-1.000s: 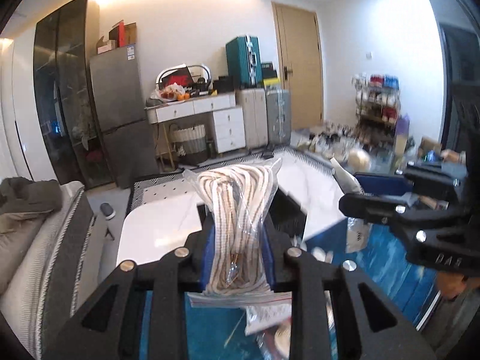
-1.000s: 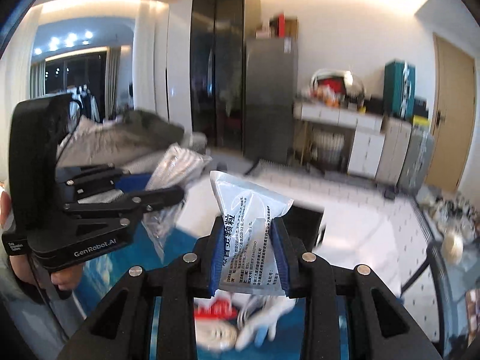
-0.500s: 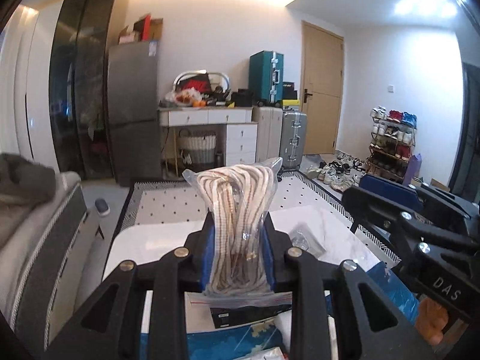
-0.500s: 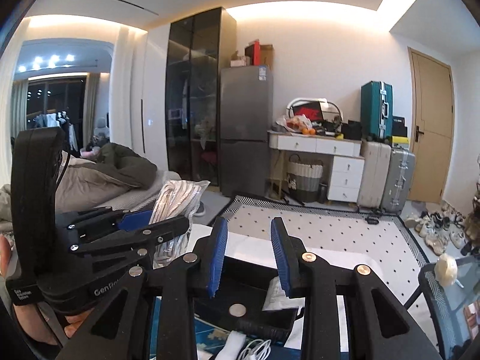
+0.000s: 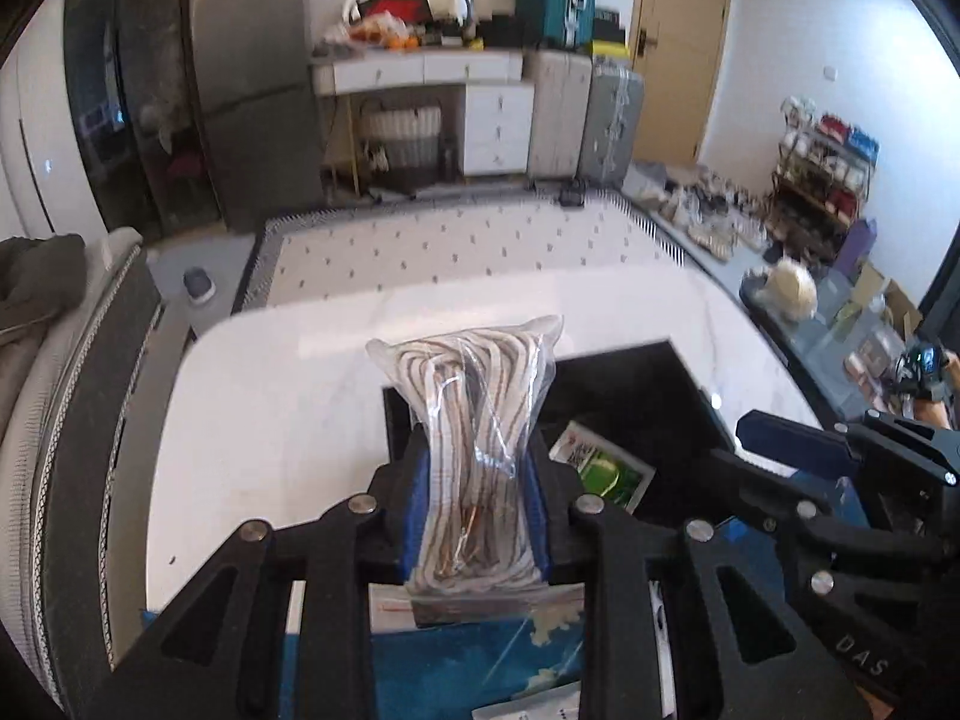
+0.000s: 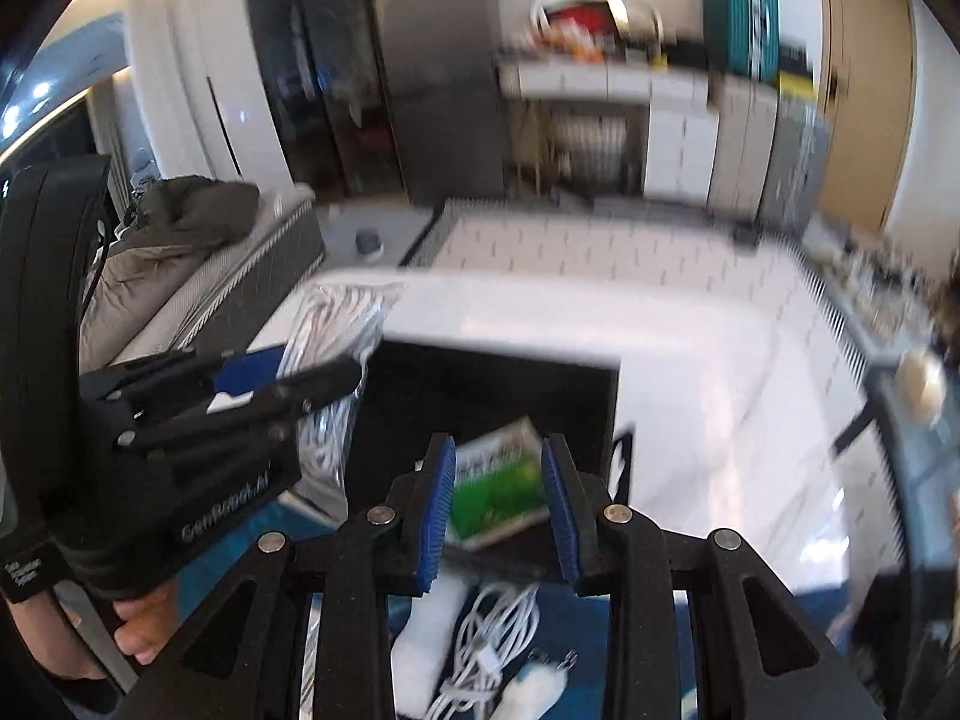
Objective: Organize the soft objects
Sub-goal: 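Lift both items and drop them into the black box with both tools, then grasp the white plush toy with the right tool while the left tool grasps a white packet, then carry the plush toy and packet over the black box and release them inside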
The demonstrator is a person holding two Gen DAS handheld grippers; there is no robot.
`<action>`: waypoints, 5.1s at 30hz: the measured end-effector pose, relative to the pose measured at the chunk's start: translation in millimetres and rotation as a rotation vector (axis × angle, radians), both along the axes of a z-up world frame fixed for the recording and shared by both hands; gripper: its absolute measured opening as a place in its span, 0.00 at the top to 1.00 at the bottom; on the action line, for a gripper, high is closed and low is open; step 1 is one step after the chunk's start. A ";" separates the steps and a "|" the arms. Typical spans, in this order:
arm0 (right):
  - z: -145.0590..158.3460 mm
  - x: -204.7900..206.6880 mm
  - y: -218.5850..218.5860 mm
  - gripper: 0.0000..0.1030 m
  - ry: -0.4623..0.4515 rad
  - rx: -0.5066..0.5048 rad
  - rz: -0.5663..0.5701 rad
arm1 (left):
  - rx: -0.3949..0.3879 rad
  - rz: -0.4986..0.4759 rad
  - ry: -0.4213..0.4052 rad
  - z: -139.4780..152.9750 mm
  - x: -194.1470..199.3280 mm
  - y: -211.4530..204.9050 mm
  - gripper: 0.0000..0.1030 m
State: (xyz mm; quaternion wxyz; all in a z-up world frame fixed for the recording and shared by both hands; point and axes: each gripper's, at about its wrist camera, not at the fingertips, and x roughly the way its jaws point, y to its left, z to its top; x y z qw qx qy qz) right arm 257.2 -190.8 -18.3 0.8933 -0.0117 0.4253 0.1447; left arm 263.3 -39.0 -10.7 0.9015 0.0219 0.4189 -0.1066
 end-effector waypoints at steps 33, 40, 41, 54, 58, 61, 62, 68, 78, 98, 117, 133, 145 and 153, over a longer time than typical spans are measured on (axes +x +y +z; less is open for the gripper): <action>-101.2 -106.3 -28.8 0.38 0.344 -0.092 0.119 | 0.079 -0.176 0.340 -68.3 -120.7 -26.9 0.08; -104.9 -107.4 -37.5 0.66 0.353 -0.063 0.120 | 0.048 -0.215 0.343 -65.2 -121.8 -26.2 0.63; -104.1 -108.2 -38.2 0.68 0.349 -0.065 0.122 | 0.038 -0.218 0.344 -64.6 -120.4 -24.1 0.72; -95.5 -113.7 -32.6 0.73 0.313 -0.060 0.150 | 0.040 -0.210 0.295 -51.1 -130.4 -1.2 0.81; -87.4 -117.0 -31.6 0.73 0.287 -0.043 0.153 | 0.040 -0.219 0.253 -39.4 -136.5 0.2 0.82; -77.9 -119.4 -31.7 0.74 0.251 -0.021 0.149 | 0.038 -0.207 0.207 -29.9 -141.2 5.0 0.82; -74.3 -120.6 -31.7 0.74 0.236 -0.014 0.152 | 0.045 -0.207 0.183 -26.3 -142.9 4.8 0.82; -44.9 -135.8 -21.8 0.76 0.103 -0.024 0.175 | 0.072 -0.194 0.002 2.9 -155.8 8.9 0.82; 15.3 -170.9 -14.9 0.77 -0.215 0.046 0.227 | 0.059 -0.184 -0.300 53.4 -186.4 10.1 0.82; 65.2 -222.1 -19.1 0.77 -0.505 0.106 0.211 | 0.034 -0.173 -0.565 94.3 -224.7 33.0 0.82; 90.9 -157.1 -0.4 0.77 -0.527 0.108 0.129 | -0.043 -0.076 -0.556 113.5 -150.9 29.5 0.82; 78.3 -65.1 16.5 0.77 -0.432 0.061 0.050 | -0.094 -0.028 -0.368 86.2 -78.6 29.4 0.82; -1.4 35.8 -3.2 0.77 -0.019 0.091 -0.036 | 0.012 -0.056 -0.064 9.7 -22.4 -14.6 0.82; -52.1 56.5 -3.0 0.77 0.125 0.059 -0.013 | 0.071 -0.070 0.085 -39.0 -5.5 -31.9 0.82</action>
